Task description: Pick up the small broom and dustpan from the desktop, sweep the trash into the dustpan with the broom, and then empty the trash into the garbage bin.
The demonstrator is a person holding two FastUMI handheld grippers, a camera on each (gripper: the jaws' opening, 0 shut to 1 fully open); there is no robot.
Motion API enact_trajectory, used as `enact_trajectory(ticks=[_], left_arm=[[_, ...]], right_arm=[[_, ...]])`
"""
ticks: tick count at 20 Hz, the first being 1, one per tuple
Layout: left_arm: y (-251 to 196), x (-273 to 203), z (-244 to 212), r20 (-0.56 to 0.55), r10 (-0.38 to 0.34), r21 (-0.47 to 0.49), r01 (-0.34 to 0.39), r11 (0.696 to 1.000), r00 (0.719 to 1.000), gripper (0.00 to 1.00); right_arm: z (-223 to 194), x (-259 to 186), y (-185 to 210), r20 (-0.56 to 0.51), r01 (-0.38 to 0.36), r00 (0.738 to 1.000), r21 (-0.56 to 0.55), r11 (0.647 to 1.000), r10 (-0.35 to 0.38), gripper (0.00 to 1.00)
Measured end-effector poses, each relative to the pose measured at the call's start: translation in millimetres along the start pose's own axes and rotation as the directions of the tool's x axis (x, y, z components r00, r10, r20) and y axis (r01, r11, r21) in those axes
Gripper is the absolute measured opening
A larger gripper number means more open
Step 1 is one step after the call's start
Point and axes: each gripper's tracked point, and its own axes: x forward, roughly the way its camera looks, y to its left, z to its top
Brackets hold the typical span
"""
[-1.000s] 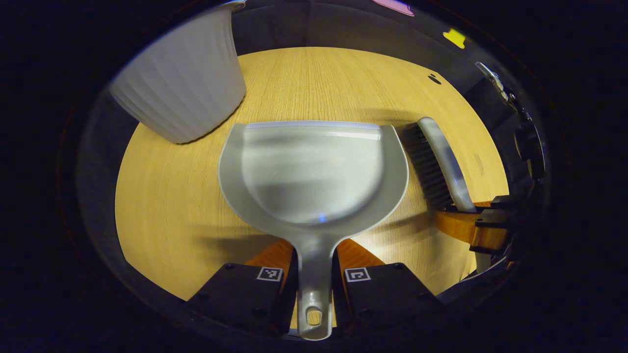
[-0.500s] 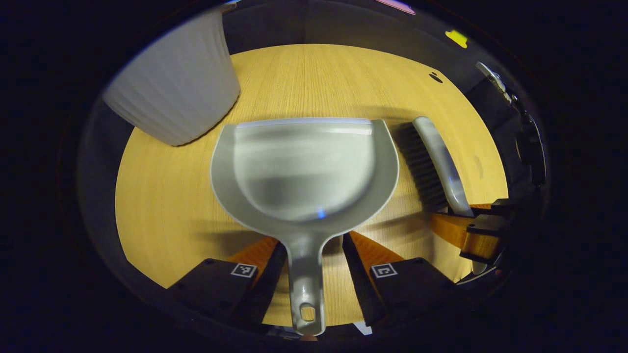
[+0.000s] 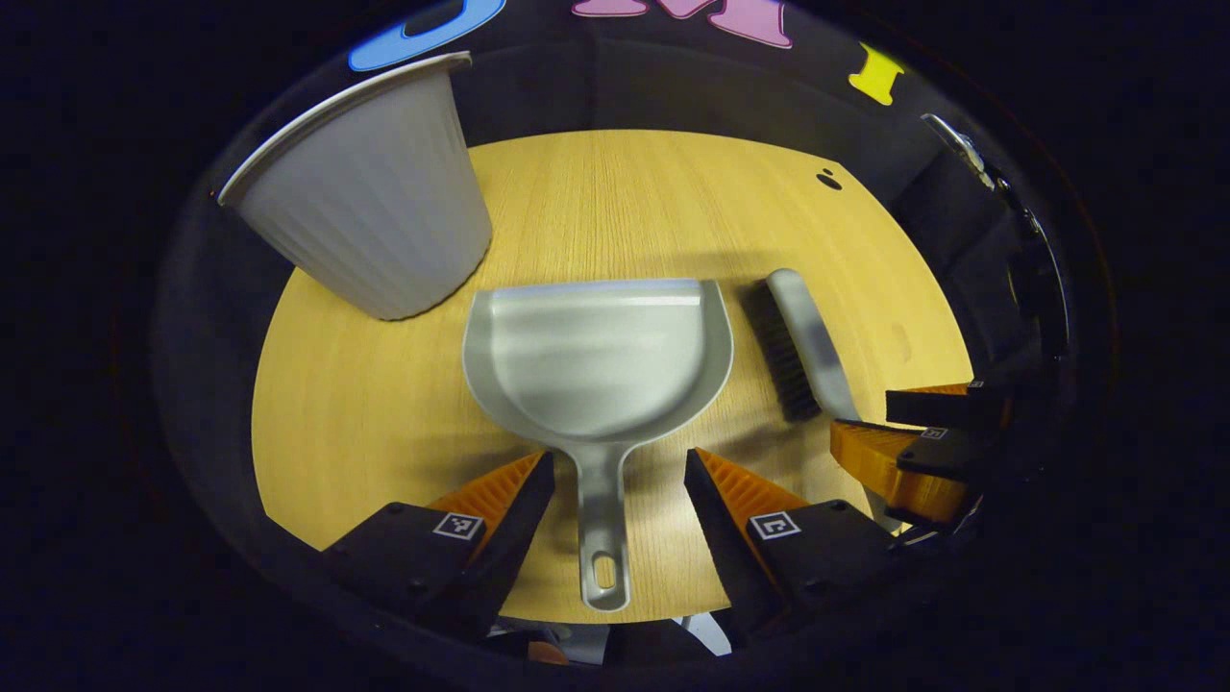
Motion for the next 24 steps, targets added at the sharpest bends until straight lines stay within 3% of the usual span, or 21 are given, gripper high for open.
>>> enact_trajectory(ticks=[2, 4, 5, 7, 8, 10, 11, 13, 15, 16, 17, 19, 21, 23, 24], left_arm=[[-0.5, -31.1, 5.0, 0.063, -0.01, -0.003, 0.01, 1.0, 0.998, 0.83], [-4.0, -65.5, 4.4, 0.124, -0.036, -0.011, 0.038, 0.999, 0.992, 0.83], [-7.6, -86.0, 6.9, 0.179, -0.047, -0.011, 0.049, 0.999, 0.983, 0.83], [-9.8, -127.4, 16.4, 0.342, -0.063, 0.017, 0.061, 0.998, 0.938, 0.84], [-8.7, -147.3, 21.9, 0.425, -0.072, 0.033, 0.064, 0.997, 0.903, 0.83], [-5.6, -181.5, 21.5, 0.534, -0.094, 0.03, 0.093, 0.995, 0.84, 0.83], [-0.3, -191.7, 23.9, 0.594, -0.106, 0.025, 0.113, 0.993, 0.797, 0.83], [13.6, -218.7, 30.5, 0.727, -0.118, 0.029, 0.142, 0.99, 0.677, 0.83], [26.5, -236.9, 40.3, 0.859, -0.086, 0.047, 0.089, 0.995, 0.505, 0.82], [30.1, -237.9, 41.0, 0.883, -0.071, 0.059, 0.04, 0.997, 0.464, 0.81], [31.7, -237.0, 40.7, 0.892, -0.049, 0.06, -0.01, 0.998, 0.45, 0.8], [33.5, -242.5, 37.2, 0.898, -0.035, 0.066, -0.056, 0.996, 0.439, 0.8], [36.2, -254.1, 32.3, 0.909, -0.036, 0.069, -0.066, 0.995, 0.415, 0.82], [37.8, -256.5, 29.7, 0.911, -0.031, 0.063, -0.065, 0.996, 0.411, 0.8], [40.2, -259.1, 28.7, 0.912, -0.023, 0.055, -0.067, 0.996, 0.41, 0.79]], right_arm=[[9.4, -34.5, 5.8, 0.089, -0.012, 0.996, 0.01, 1.0, 0.011, 0.84], [19.4, -75.2, 6.3, 0.192, -0.017, 0.981, 0.004, 1.0, 0.016, 0.89], [26.1, -99.1, 7.8, 0.255, -0.019, 0.967, 0.001, 1.0, 0.018, 0.98], [40.8, -145.5, 18.4, 0.405, -0.045, 0.913, 0.01, 0.999, 0.037, 0.97], [48.6, -170.9, 22.4, 0.483, -0.052, 0.875, 0.012, 0.999, 0.04, 0.96], [58.4, -218.5, 24.7, 0.635, -0.025, 0.773, 0.019, 0.999, 0.007, 0.91], [61.5, -240.5, 28.9, 0.696, -0.004, 0.718, 0.005, 1.0, 0.0, 0.95], [72.0, -280.8, 40.1, 0.814, 0.023, 0.58, -0.041, 0.999, 0.02, 0.95], [83.1, -315.5, 48.1, 0.901, 0.017, 0.433, -0.05, 0.999, 0.038, 0.95], [87.1, -328.6, 53.2, 0.921, 0.0, 0.386, -0.05, 0.999, 0.046, 0.95], [87.1, -330.6, 54.3, 0.932, -0.012, 0.36, -0.049, 0.999, 0.05, 0.95], [80.1, -332.9, 51.6, 0.937, -0.016, 0.348, -0.041, 0.999, 0.044, 0.95], [79.3, -341.2, 53.2, 0.945, -0.016, 0.325, -0.032, 0.999, 0.035, 0.91], [77.6, -342.4, 54.6, 0.958, -0.006, 0.285, -0.016, 1.0, 0.017, 0.95], [77.1, -337.9, 55.2, 0.962, 0.001, 0.272, -0.006, 1.0, 0.005, 0.91]])
